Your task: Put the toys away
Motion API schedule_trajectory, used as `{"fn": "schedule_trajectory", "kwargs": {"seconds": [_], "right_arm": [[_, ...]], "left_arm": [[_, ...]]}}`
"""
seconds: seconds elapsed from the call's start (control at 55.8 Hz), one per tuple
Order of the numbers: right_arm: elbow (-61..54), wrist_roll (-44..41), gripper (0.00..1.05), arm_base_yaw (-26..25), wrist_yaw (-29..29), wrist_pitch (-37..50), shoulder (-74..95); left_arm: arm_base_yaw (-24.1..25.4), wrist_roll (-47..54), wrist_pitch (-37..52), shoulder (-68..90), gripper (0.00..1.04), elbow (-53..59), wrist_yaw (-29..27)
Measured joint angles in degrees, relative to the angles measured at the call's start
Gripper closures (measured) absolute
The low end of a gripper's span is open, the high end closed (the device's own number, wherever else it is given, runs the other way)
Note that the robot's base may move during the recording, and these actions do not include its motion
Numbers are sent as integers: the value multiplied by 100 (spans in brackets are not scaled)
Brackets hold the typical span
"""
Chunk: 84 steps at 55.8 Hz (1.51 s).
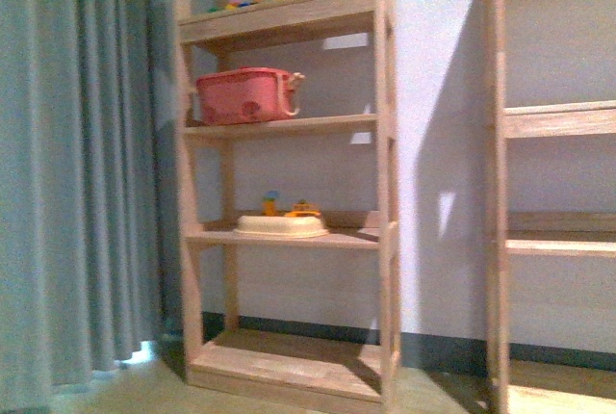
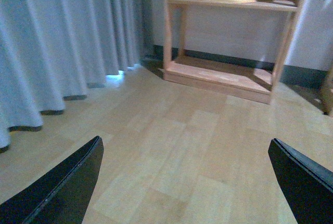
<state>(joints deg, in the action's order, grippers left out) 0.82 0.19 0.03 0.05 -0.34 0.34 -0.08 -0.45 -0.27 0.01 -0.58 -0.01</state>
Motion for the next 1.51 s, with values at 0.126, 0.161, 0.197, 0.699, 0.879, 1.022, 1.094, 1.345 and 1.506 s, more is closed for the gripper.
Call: {"fn": "schedule_trajectory", "kwargs": {"seconds": [0.126, 0.161, 0.197, 0.699, 0.879, 1.022, 1.094, 1.345, 1.506], "right_arm": [[0, -2, 98, 0, 17, 0, 0], [0, 0, 98, -4, 17, 2, -2], [0, 0, 98, -2, 20, 0, -2], [0, -2, 98, -2, -17, 0, -2], [0, 0, 98, -2, -7, 0, -2], [0, 0, 98, -2, -7, 0, 0], [0, -2, 98, -2, -7, 0, -2], [0, 0, 98, -2, -7, 0, 0], [0, -2, 98, -2, -4, 0, -2]], "left_arm": [[-2, 2, 4, 0, 6, 0, 4], [-7, 2, 4, 2, 6, 0, 9], [-7, 2, 4, 2, 6, 0, 11], [-7, 2, 4, 0, 6, 0, 0], [-7, 2, 4, 0, 6, 0, 0], [-7, 2, 4, 0, 6, 0, 0], [-7, 2, 4, 0, 6, 0, 0], [-7, 2, 4, 0, 6, 0, 0], [-7, 2, 4, 0, 6, 0, 0]]}}
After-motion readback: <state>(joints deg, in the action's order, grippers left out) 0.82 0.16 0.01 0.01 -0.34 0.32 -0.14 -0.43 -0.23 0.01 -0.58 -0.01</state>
